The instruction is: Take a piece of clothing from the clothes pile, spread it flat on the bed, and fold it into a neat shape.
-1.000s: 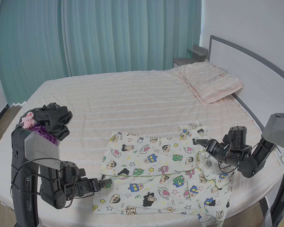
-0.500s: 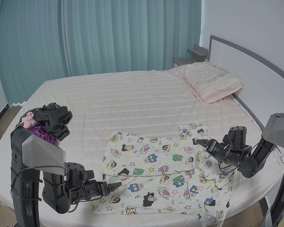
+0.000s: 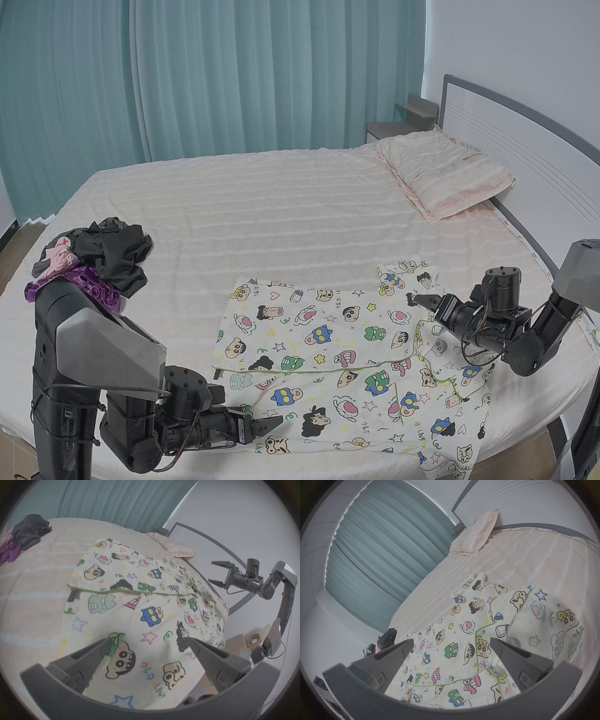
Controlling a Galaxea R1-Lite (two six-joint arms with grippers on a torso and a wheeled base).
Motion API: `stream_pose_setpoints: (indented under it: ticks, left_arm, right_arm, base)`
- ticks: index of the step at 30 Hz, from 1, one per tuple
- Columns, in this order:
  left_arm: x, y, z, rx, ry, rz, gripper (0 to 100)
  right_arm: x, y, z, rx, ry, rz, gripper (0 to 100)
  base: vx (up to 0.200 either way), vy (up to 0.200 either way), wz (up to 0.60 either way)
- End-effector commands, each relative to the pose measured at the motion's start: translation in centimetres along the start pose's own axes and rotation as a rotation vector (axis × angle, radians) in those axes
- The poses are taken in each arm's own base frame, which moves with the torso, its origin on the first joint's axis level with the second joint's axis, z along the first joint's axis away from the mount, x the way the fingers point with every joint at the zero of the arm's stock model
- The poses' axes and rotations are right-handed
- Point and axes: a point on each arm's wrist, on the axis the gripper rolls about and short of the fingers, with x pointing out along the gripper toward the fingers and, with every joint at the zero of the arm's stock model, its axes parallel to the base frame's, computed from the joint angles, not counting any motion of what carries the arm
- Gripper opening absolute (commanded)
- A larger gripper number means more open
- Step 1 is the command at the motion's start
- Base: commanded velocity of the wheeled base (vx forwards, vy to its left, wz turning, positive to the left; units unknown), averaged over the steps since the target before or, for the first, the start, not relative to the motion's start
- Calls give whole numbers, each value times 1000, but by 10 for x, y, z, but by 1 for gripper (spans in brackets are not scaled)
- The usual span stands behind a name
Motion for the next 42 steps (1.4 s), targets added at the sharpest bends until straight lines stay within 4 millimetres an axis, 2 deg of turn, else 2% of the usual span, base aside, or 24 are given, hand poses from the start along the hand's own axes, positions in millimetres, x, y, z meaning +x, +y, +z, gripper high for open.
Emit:
stream_pose_setpoints:
  ticks: [1,6,15,22,27,39,42]
  left_arm:
    - [4,0,-11,3,47,6,100]
    - [7,6,-21,-8,93,29,100]
    - [1,-5,-31,23,130,19,100]
    - [-5,-10,-21,25,29,38,100]
    - [-15,-19,-6,-62,-41,2,100]
    - [-32,-26,2,-100,-81,-21,100]
    - [-39,-31,11,-181,-123,-52,100]
  right_arm:
    - [0,0,0,0,0,2,100]
    - [-1,1,0,0,-2,3,100]
    - [0,1,0,0,-2,3,100]
    - [0,0,1,0,-3,2,100]
    - [0,0,1,0,-4,1,100]
    - [0,1,0,0,-2,3,100]
    - [0,1,0,0,-2,3,100]
  base:
    - [0,0,0]
    - [0,0,0]
    - [0,0,0]
    - [0,0,0]
    - [0,0,0]
    - [0,0,0]
    - [0,0,0]
